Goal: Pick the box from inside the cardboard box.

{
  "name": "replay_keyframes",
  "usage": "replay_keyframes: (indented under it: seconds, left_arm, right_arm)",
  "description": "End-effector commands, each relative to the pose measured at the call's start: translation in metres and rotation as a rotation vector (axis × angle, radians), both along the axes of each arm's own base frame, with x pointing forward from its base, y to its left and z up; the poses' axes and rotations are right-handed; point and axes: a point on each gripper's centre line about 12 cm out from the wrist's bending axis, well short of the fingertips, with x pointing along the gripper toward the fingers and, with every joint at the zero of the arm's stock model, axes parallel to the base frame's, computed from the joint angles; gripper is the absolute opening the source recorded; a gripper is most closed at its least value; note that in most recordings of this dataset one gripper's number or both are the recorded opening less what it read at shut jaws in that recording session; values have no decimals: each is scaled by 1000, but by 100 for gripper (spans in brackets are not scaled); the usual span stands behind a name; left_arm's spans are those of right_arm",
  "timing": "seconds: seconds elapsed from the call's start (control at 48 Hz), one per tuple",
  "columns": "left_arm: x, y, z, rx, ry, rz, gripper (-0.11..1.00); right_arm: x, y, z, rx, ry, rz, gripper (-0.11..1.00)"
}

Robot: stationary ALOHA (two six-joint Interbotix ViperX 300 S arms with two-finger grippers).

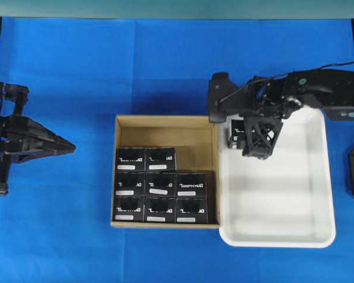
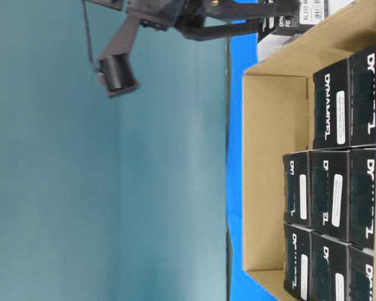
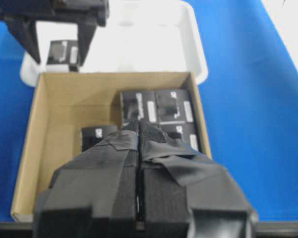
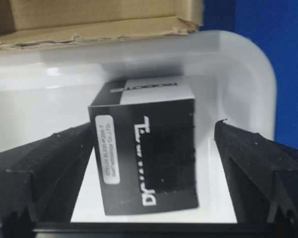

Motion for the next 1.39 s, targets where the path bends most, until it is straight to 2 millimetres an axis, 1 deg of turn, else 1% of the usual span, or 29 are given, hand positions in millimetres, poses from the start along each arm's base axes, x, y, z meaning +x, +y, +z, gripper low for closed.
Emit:
replay_keyframes:
  seconds: [0.0, 0.167, 0.333, 0.479, 0.645, 0.749, 0.874, 1.041, 1.166, 1.374]
  left_arm:
    - [3, 0, 11, -2, -28, 0, -7]
    - [3, 0, 11, -1, -26, 0, -7]
    - [2, 0, 10, 5, -25, -1, -7]
    - [2, 0, 10, 9, -25, -3, -7]
    - [2, 0, 10, 10, -27, -3, -7]
    - [2, 0, 10, 9, -28, -1, -7]
    - [0, 1, 11, 8, -39, 0, -7]
    - [-3, 1, 12, 8, -50, 2, -7]
    - [-5, 2, 13, 7, -56, 4, -7]
    - [-7, 1, 17, 8, -79, 2, -7]
  right_arm:
    - [4, -2, 21, -14, -64, -9, 96]
    - [2, -2, 60, -32, -169, -39, 96]
    - [-8, 0, 95, -48, -280, -68, 96]
    - [-17, 4, 119, -73, -411, -87, 96]
    - [-28, 13, 139, -102, -565, -84, 96]
    - [-35, 22, 149, -116, -652, -62, 96]
    - [-45, 34, 156, -117, -725, -35, 96]
    - [-56, 43, 167, -100, -813, -37, 96]
    - [-64, 52, 180, -79, -905, -34, 96]
    - [-74, 66, 196, -10, -1038, -48, 96]
